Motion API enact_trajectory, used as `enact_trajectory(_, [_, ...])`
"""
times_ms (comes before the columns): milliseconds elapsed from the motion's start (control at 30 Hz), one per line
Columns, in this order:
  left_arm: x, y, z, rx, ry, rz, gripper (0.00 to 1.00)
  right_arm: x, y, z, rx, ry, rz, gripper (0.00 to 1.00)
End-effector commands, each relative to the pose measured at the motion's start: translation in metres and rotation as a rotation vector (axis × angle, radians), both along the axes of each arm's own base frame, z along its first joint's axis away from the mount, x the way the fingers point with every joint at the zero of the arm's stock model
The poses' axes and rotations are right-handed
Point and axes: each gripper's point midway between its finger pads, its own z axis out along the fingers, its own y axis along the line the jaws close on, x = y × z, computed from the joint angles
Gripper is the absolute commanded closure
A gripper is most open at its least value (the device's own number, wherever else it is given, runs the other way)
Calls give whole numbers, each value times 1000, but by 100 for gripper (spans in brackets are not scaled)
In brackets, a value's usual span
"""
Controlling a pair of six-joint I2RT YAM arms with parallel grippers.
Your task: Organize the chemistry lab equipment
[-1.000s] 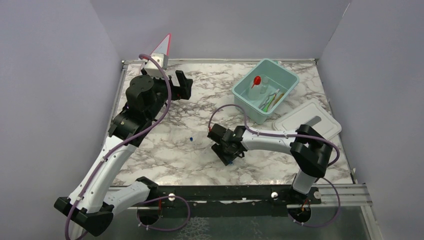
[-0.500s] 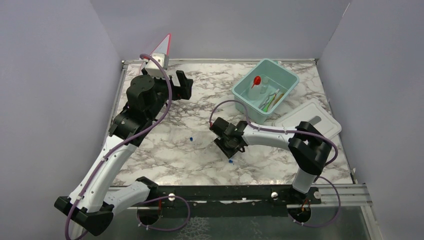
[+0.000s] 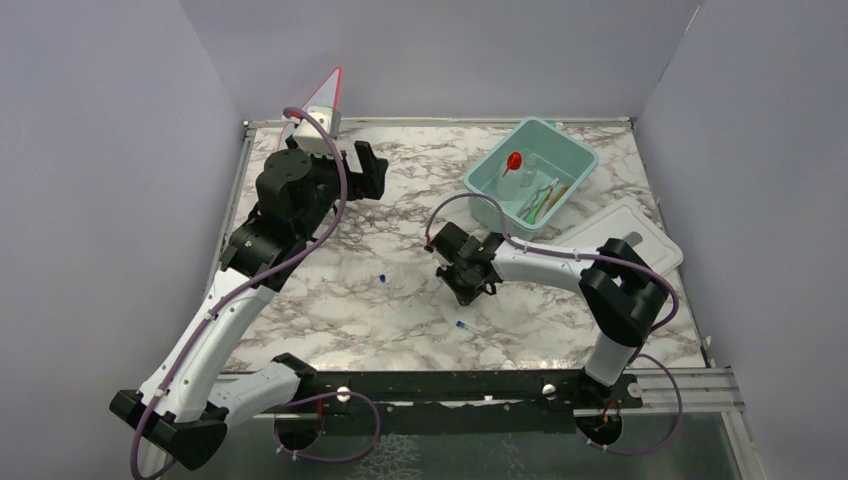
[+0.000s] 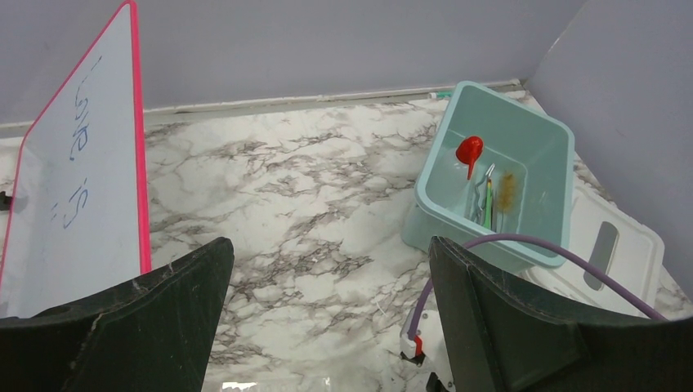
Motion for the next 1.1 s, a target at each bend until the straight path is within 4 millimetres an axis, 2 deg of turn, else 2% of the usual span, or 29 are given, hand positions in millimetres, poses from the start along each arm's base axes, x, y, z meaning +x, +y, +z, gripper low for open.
enact_trajectory(0, [0, -1, 19, -24, -46, 0, 8, 18, -12, 2, -41, -90, -14, 83])
enact_trajectory(200, [-2, -6, 14, -46, -26, -22, 8, 60, -3, 34, 11, -266, -82, 83])
enact_trajectory(400, [-5, -18, -2, -88, 28, -71, 8, 84, 7, 75, 111, -360, -169, 83])
enact_trajectory(567, [-11, -40, -26, -158, 97, -169, 8, 101, 17, 134, 312, -428, -334, 83])
enact_trajectory(800, [-34, -87, -63, -330, 193, -417, 8, 113, 30, 220, 660, -458, -556, 83])
enact_trajectory(933, [-39, -102, -74, -380, 206, -500, 11, 113, 39, 265, 847, -463, -618, 82])
enact_trajectory(1067, [-45, -113, -71, -401, 179, -576, 13, 106, 49, 294, 989, -436, -607, 82])
